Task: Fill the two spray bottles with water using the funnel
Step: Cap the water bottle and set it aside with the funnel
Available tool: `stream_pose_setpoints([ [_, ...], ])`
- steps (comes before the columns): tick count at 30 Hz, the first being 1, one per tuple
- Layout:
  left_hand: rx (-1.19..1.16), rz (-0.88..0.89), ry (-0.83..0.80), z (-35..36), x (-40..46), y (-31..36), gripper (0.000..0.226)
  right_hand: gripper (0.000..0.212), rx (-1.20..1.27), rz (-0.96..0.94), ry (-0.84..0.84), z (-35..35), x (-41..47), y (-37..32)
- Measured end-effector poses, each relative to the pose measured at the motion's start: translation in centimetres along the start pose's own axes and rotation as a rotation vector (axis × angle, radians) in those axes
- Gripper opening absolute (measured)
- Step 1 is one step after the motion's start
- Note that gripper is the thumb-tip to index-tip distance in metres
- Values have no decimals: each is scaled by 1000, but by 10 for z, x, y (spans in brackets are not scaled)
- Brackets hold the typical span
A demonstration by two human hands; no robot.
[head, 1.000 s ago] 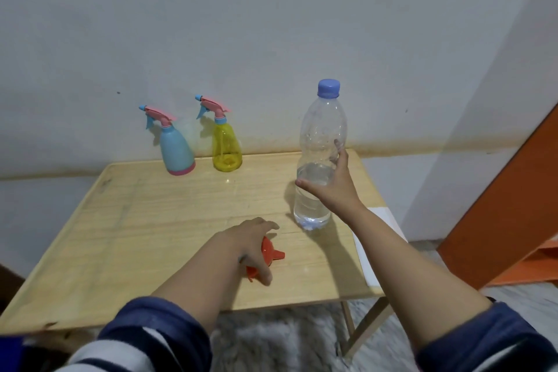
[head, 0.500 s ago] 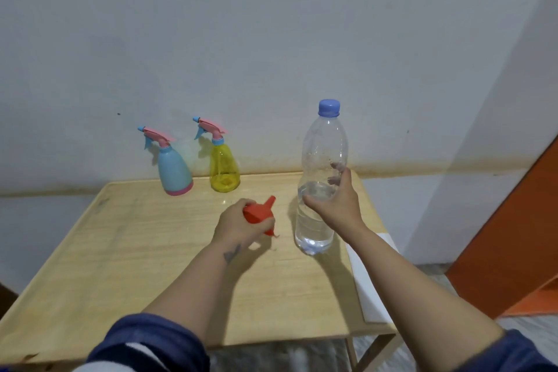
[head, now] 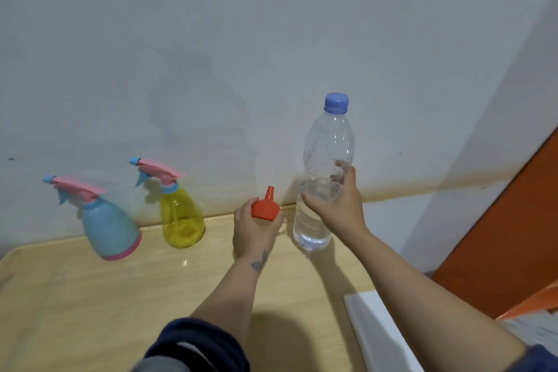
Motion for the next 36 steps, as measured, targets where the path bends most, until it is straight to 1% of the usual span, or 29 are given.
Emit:
stream_pose_setpoints([
  [4, 9, 86, -44, 34, 29, -14, 71, 79, 6, 13, 51, 7, 26, 21],
  [7, 63, 151, -79, 50, 41, -28, 75, 81, -10, 10, 67, 11, 43, 28],
  [14, 374, 318, 59, 48, 45, -41, 73, 84, -69, -25, -30, 23, 58, 29],
  [17, 401, 302, 19, 46, 46, -47, 76, 85, -63, -24, -34, 24, 60, 30],
  [21, 417, 230, -60, 48, 50, -49, 81, 91, -82, 4, -63, 28, 58, 32],
  [23, 448, 174, -87, 47, 50, -51, 91, 102, -71, 28, -101, 28, 57, 33],
  [25, 471, 156, -86, 43, 44, -49, 98, 118, -17, 86, -168, 26, 52, 35],
  [26, 475, 162, -80, 40, 38, -46, 99, 124, 2, 119, -202, 24, 48, 37],
  [28, 474, 180, -58, 33, 21, -39, 93, 127, -21, 165, -246, 16, 35, 42],
  [30, 498, 189, -27, 27, -2, -34, 83, 121, -93, 196, -285, 4, 17, 51],
  [32, 543, 193, -30, 27, -30, -31, 73, 106, -201, 225, -347, -9, -6, 64],
  [34, 565, 198, -69, 31, -62, -31, 65, 89, -349, 244, -432, -25, -33, 78],
  [36, 557, 220, -126, 37, -96, -29, 57, 74, -444, 257, -512, -43, -62, 89],
])
Point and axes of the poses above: each hand's wrist, its own x-axis towards the middle knuckle, its own z-axis out of the palm, y = z × x, the point moved 9 cm from there along x, towards the middle knuckle, and after that the axes turned 1 degree about y, right-handed, at the moved point
